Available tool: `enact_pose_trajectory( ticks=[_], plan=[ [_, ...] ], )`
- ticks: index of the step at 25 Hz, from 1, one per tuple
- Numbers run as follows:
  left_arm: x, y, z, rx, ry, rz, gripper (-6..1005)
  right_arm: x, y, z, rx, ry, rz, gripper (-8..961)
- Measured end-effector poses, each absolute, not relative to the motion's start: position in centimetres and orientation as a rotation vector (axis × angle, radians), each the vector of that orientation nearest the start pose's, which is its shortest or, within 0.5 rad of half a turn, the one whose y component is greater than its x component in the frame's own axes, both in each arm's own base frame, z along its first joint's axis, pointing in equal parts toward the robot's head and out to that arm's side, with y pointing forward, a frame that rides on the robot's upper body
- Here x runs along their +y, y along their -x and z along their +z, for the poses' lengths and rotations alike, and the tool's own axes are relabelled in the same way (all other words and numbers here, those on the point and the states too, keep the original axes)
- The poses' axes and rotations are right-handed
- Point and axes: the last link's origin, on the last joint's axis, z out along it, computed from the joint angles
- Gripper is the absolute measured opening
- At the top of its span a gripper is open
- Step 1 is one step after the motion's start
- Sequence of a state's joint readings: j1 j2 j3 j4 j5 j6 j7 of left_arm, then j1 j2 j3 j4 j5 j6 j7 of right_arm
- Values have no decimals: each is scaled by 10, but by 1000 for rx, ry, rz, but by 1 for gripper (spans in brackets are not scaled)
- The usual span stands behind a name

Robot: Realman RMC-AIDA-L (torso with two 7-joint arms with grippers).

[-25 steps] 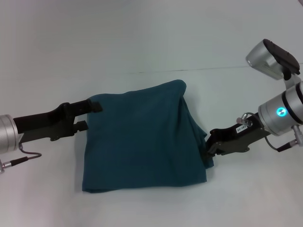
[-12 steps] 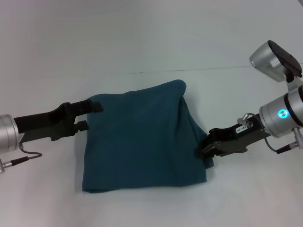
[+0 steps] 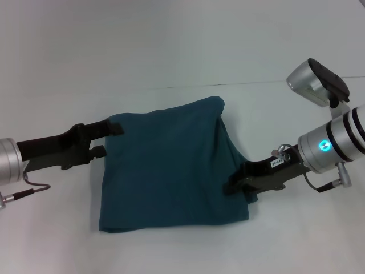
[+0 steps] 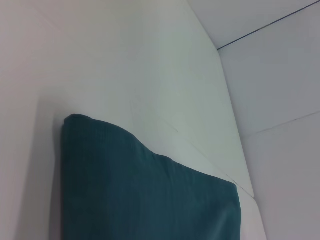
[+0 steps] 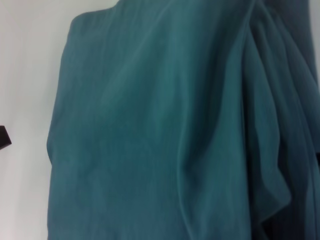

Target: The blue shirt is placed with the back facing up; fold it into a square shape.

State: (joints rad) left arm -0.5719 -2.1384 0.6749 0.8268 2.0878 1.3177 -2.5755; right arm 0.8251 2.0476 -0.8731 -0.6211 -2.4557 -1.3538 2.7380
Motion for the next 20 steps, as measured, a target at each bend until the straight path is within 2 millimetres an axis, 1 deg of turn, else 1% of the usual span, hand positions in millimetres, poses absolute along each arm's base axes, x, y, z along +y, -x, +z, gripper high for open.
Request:
enact_pose_trajectory(
  ticks=[1, 5, 12, 17, 20],
  plan=[
    [375, 252, 11, -1959, 1988, -821, 856, 390, -228, -27, 1949, 2222, 32, 322],
    [375, 252, 10, -1961, 1989, -820, 855, 391, -225, -23, 1950, 2233, 90, 255],
    [375, 252, 10, -1959, 1990, -818, 856, 390, -226, -22, 1954, 2236, 87, 138],
    [375, 251, 10, -1960, 1993, -819, 856, 391, -225, -17, 1951, 2239, 90, 11],
    [375, 251, 10, -1962, 1993, -820, 855, 392, -224, -8, 1939, 2233, 102, 23]
  ],
)
